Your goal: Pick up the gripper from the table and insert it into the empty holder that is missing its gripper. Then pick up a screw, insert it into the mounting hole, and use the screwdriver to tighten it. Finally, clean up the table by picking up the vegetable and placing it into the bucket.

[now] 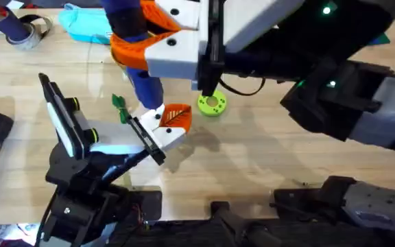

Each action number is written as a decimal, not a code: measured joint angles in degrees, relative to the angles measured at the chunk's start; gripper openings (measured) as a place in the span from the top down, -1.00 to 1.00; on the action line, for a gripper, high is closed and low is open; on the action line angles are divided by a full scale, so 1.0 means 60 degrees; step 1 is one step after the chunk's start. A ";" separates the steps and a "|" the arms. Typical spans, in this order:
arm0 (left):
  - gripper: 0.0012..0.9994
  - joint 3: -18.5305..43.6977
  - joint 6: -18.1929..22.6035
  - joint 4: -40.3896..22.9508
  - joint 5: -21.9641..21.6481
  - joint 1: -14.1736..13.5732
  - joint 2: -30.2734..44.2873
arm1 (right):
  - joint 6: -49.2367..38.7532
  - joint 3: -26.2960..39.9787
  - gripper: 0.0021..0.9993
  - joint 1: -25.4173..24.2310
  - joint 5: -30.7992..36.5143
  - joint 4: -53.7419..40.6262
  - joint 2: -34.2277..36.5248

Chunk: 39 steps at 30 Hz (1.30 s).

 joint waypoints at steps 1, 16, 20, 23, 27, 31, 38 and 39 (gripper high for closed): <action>0.97 0.0000 -0.0001 0.0000 0.0000 0.0000 0.0000 | 0.0000 0.0000 0.91 -0.0005 -0.0002 -0.0040 0.0000; 0.97 0.0000 0.0002 0.0000 0.0000 0.0000 0.0000 | 0.0231 0.0000 0.91 -0.0005 -0.0006 -0.0244 0.0000; 0.97 0.0000 -0.0005 -0.0058 0.0002 0.0000 0.0000 | 0.0259 0.0000 0.91 -0.0005 0.0004 -0.0537 0.0000; 0.97 0.0000 -0.0009 -0.0066 0.0004 -0.0004 0.0002 | 0.0259 0.0000 0.91 -0.0005 0.0007 -0.0614 0.0000; 0.97 0.0000 -0.0011 -0.0066 0.0007 -0.0004 0.0002 | 0.0255 0.0000 0.92 -0.0005 0.0018 -0.0628 0.0000; 0.97 0.0000 -0.0009 -0.0063 0.0004 -0.0004 0.0000 | 0.0257 0.0000 0.92 -0.0005 0.0033 -0.0633 -0.0002; 0.97 0.0000 -0.0009 -0.0064 0.0007 -0.0004 0.0000 | 0.0259 0.0000 0.92 -0.0005 0.0036 -0.0639 0.0000; 0.97 0.0000 -0.0009 -0.0062 0.0005 -0.0004 0.0002 | 0.0257 0.0000 0.92 -0.0005 0.0035 -0.0640 0.0000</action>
